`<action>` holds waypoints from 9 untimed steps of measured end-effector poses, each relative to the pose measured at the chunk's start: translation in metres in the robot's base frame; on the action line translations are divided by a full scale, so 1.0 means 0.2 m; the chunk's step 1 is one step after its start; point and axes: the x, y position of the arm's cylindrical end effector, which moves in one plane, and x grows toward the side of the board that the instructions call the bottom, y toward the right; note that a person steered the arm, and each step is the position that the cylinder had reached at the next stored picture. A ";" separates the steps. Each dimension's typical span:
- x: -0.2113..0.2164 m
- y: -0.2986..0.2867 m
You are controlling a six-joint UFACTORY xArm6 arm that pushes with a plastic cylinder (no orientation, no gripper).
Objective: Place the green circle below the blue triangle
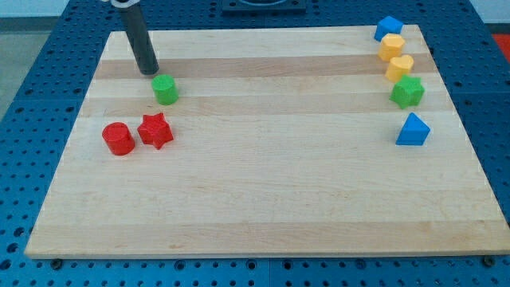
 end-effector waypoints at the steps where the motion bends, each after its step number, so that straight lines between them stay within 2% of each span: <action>1: 0.07 -0.01; 4: 0.16 0.18; 8: 0.59 0.44; 9: 0.63 0.55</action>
